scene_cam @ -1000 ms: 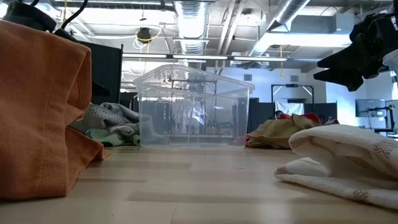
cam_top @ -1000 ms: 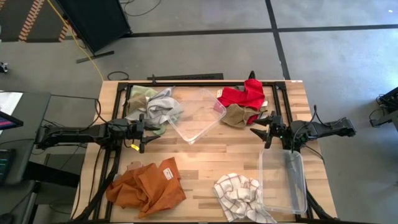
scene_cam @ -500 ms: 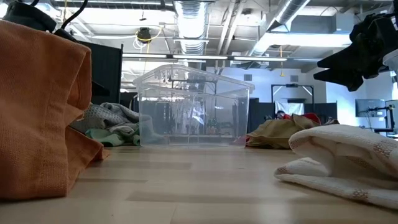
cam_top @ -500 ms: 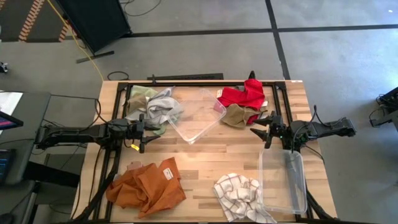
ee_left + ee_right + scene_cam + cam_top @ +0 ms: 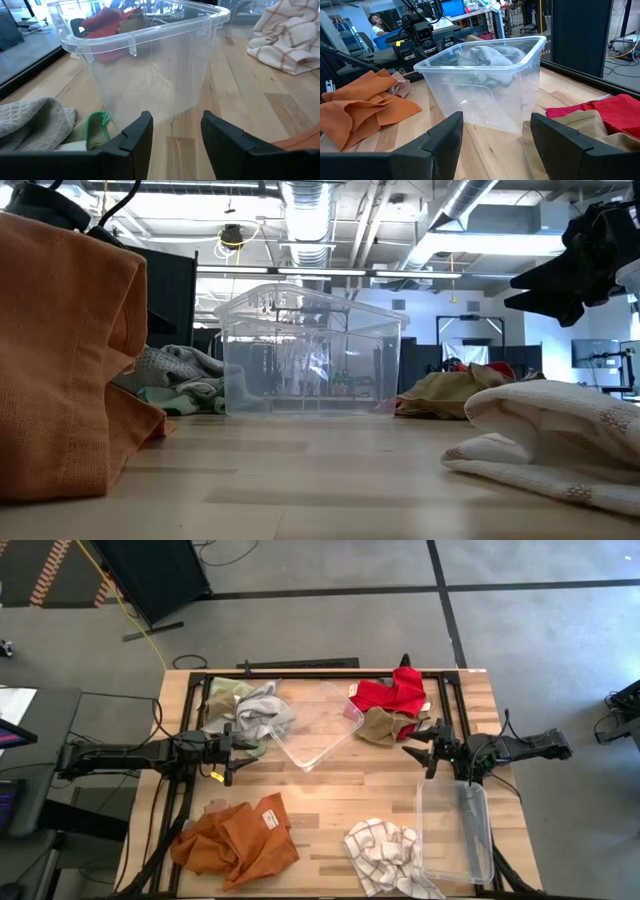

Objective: Sort towels by color in basket

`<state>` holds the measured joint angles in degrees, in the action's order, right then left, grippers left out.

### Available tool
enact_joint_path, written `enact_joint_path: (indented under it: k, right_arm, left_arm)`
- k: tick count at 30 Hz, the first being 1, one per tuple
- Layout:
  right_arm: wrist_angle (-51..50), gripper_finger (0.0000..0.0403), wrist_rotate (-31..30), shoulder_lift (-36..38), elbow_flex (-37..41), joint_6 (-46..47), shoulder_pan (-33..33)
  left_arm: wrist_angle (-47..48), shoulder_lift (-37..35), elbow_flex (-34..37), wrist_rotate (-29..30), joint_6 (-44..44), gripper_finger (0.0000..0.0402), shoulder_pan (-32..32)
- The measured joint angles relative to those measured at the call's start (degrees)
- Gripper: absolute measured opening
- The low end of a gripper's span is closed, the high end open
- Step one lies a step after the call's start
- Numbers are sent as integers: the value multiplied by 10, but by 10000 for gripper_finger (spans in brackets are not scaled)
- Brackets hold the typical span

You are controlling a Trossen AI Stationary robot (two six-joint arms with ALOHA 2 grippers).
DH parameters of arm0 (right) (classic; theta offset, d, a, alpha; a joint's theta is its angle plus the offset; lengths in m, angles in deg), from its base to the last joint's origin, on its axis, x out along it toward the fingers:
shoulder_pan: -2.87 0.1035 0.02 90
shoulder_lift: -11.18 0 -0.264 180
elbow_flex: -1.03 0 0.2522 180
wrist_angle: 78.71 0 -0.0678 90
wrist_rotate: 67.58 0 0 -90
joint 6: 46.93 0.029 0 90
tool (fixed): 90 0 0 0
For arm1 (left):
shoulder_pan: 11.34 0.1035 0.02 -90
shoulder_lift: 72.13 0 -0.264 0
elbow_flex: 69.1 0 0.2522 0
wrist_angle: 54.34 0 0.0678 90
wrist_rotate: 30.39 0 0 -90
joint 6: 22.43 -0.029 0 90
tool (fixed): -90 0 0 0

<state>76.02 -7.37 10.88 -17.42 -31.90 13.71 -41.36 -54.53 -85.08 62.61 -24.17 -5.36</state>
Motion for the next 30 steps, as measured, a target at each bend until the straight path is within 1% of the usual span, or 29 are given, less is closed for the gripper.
enact_joint_path:
  k: [30]
  right_arm:
    - [11,260,-2,0,1,0,-5]
  left_arm:
    - [0,0,0,0,0,160,0]
